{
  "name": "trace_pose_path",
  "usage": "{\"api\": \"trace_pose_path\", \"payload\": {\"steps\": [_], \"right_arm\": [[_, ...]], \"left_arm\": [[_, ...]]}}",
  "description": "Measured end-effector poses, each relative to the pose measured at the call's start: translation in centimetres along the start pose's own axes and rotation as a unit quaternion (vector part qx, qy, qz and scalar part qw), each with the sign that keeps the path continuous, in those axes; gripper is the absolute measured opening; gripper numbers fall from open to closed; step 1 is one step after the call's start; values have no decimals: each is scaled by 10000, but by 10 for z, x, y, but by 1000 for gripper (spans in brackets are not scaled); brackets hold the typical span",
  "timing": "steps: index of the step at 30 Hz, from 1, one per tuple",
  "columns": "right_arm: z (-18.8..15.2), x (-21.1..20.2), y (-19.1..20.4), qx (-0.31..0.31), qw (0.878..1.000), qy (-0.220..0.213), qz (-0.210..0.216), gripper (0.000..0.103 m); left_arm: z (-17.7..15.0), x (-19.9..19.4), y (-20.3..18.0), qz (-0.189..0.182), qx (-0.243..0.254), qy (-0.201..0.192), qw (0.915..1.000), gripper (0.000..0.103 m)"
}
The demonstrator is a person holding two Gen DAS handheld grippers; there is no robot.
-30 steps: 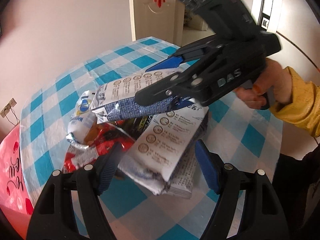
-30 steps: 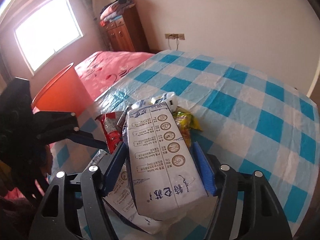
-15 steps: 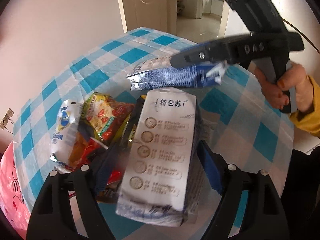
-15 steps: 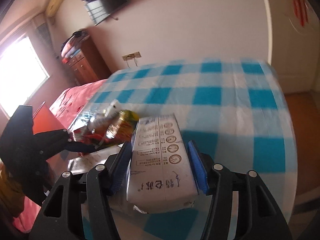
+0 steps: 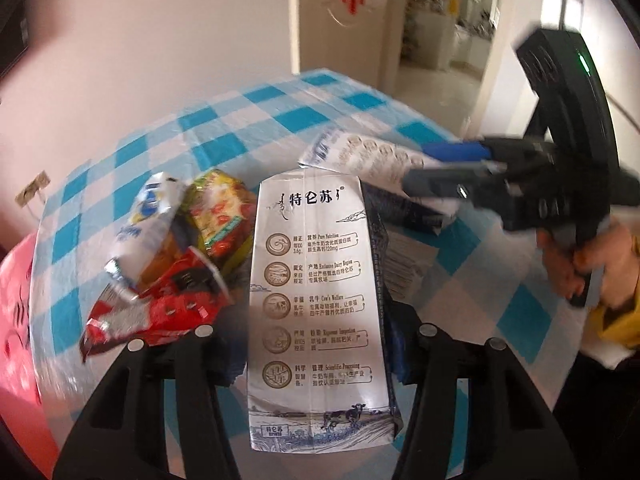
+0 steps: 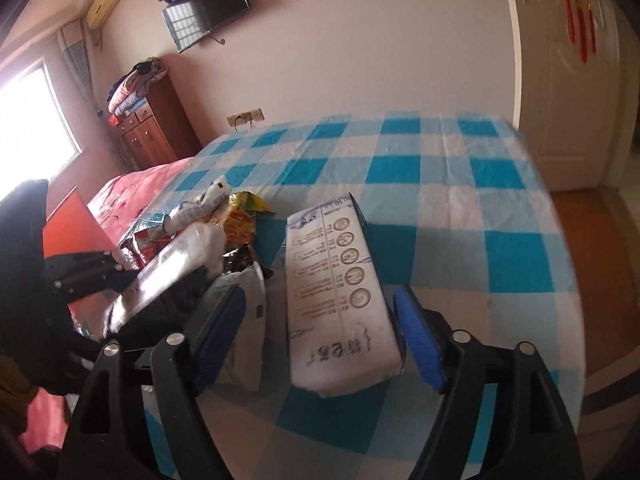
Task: Collect trash
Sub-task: 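Close left tool on white milk carton while right tool grasps red chip bag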
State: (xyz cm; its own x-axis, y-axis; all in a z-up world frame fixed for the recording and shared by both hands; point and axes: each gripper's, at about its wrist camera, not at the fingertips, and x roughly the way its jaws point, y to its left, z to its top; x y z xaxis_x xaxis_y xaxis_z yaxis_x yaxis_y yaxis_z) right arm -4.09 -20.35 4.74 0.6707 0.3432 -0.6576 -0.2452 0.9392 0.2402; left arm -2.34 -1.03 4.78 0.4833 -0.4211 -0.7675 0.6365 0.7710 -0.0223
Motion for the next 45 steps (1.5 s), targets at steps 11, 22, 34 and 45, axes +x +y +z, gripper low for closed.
{"api": "trace_pose_path", "payload": {"steps": [11, 22, 34, 45], "right_arm": [[-9, -23, 51, -285, 9989, -197, 321, 82], [10, 43, 98, -155, 9930, 363, 1110, 82], [37, 95, 172, -1629, 9815, 647, 767, 82], [38, 137, 196, -2306, 9664, 1116, 233, 68]], "left_arm": [[-23, -52, 34, 367, -789, -438, 9952, 55], [-61, -86, 81, 834, -1494, -573, 9836, 55], [-101, -97, 118, 898, -2074, -604, 9722, 55], [-126, -92, 139, 748, -2386, -633, 9662, 55]]}}
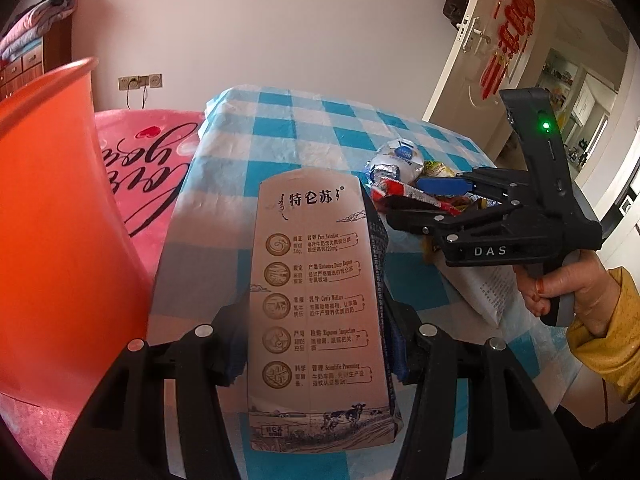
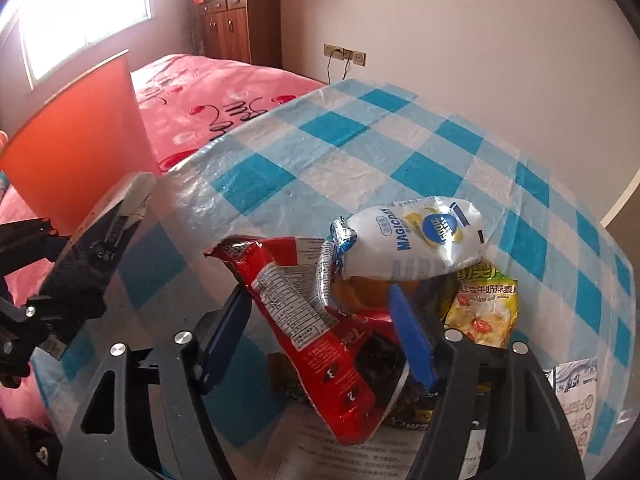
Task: Collect trash
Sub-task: 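Close left tool on white milk carton while right tool grasps red chip bag, then carry carton and chip bag over the orange bucket and open both tools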
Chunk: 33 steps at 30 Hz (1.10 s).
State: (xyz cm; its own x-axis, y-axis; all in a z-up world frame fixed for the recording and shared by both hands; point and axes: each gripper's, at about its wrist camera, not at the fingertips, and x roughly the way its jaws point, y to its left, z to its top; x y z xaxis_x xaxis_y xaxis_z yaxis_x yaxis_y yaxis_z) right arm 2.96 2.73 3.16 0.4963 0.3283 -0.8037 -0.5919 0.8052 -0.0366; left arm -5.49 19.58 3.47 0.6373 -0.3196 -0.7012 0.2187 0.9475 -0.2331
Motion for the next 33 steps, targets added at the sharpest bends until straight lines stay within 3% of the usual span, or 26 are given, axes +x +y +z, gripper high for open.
{"api": "trace_pose_path", "payload": {"steps": [8, 17, 27, 33], "right_arm": [[1, 6, 8, -292, 9991, -6, -310, 61], [-2, -3, 10, -7, 9993, -171, -343, 51], [6, -39, 10, 574, 9972, -470, -94, 47], [29, -74, 18, 811, 9927, -869, 223, 47]], "left_arm": [[-3, 6, 7, -111, -127, -38, 9999, 55], [-2, 1, 8, -153, -251, -125, 9995, 55], [7, -20, 5, -131, -281, -360, 9989, 55], [22, -51, 1, -56, -224, -716, 9972, 55]]}}
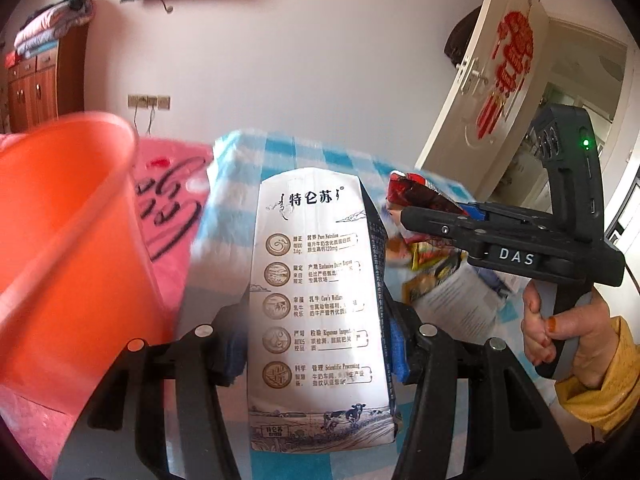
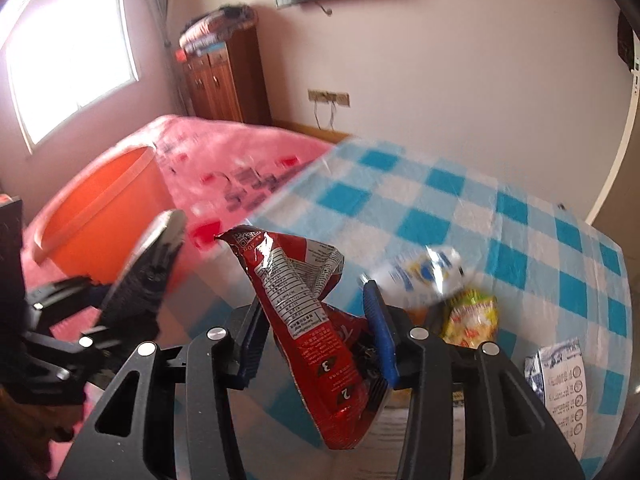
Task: Collect trash
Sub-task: 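Carry carton and chip bag over the orange bucket and open both tools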
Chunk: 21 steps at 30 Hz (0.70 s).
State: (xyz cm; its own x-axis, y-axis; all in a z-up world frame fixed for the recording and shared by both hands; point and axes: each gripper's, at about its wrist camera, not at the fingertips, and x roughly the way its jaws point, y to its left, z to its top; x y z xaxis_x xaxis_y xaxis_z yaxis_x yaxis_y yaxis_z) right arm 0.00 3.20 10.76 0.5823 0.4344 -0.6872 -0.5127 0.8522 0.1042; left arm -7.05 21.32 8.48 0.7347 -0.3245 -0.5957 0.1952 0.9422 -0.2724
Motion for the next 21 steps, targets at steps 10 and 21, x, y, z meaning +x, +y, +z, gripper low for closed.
{"api": "trace_pose_path", "payload": {"steps": [10, 21], "right_arm": [[66, -23, 56, 191, 9929, -441, 1089, 47], [115, 11, 145, 193, 9764, -381, 2115, 47]], "left_arm": [[42, -77, 30, 908, -165, -825, 9923, 56], [49, -116, 98, 2331, -794, -928, 9648, 56]]}}
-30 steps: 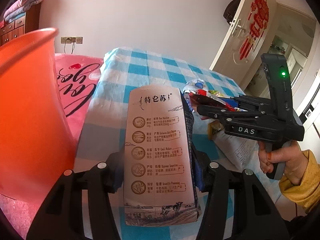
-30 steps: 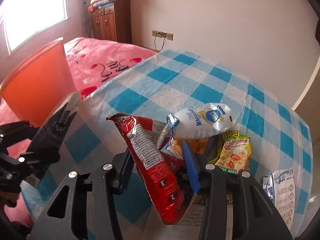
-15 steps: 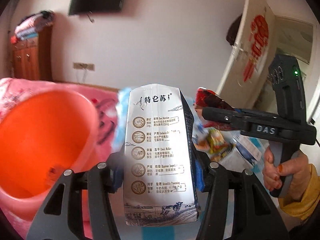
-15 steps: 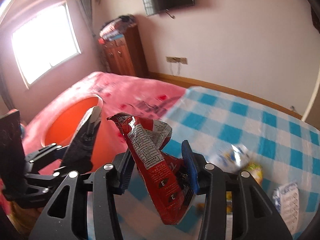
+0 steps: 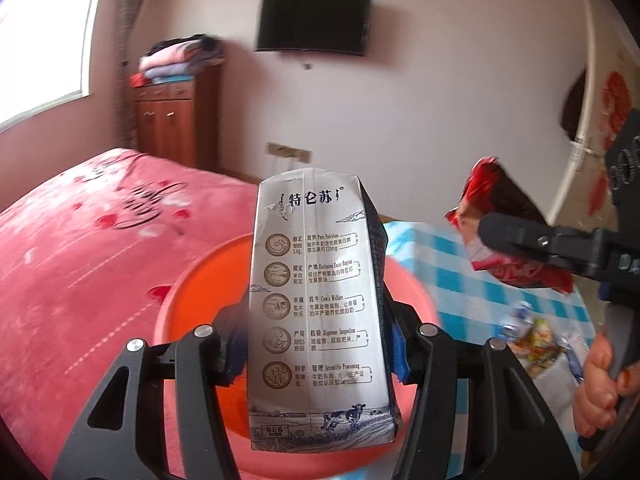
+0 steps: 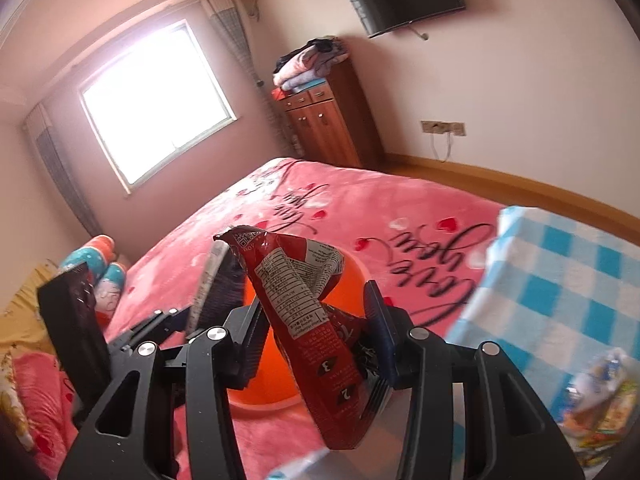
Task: Collect trash
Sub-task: 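Carry carton and chip bag over the orange bucket and open both tools, then bring both open tools back to the remaining trash on the table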
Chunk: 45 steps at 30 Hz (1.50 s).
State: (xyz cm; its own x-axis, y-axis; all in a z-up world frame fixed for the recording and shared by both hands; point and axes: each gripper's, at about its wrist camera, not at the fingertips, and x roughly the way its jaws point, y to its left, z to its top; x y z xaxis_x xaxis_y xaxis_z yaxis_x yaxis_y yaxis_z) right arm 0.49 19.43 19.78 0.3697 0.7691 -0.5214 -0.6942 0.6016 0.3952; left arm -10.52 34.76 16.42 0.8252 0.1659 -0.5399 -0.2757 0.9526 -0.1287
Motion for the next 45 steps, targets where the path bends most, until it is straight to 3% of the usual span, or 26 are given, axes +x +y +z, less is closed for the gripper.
{"api": "trace_pose_path", "payload": {"steps": [6, 8, 11, 13, 16, 19, 24, 41, 45], "right_arm": [[2, 37, 10, 290, 9989, 224, 294, 48], [0, 49, 9, 427, 9977, 369, 364, 50], [-4, 61, 2, 601, 9967, 439, 314, 52], [-6, 62, -6, 764, 9955, 397, 401, 64], [-8, 55, -18, 886, 9952, 280, 315, 73], [-11, 41, -28, 913, 9957, 126, 90, 84], [-21, 17, -40, 884, 9953, -87, -377, 90], [-68, -39, -56, 493, 9880, -324, -1429, 92], [-78, -53, -62, 421, 9844, -366, -1668, 92]], "left_arm": [[-5, 17, 16, 297, -204, 182, 9992, 59], [-10, 22, 20, 419, -226, 198, 9987, 75], [-14, 27, 23, 480, -272, 248, 9982, 84], [-15, 30, 25, 531, -320, 243, 9978, 87], [-13, 35, 25, 595, -248, 258, 9976, 88], [-14, 36, 20, 716, -138, 238, 9971, 88], [-15, 37, 18, 730, -131, 261, 9969, 88], [-16, 18, -21, 650, 146, 159, 9977, 89], [-17, 14, -37, 572, 259, 118, 9980, 94]]}}
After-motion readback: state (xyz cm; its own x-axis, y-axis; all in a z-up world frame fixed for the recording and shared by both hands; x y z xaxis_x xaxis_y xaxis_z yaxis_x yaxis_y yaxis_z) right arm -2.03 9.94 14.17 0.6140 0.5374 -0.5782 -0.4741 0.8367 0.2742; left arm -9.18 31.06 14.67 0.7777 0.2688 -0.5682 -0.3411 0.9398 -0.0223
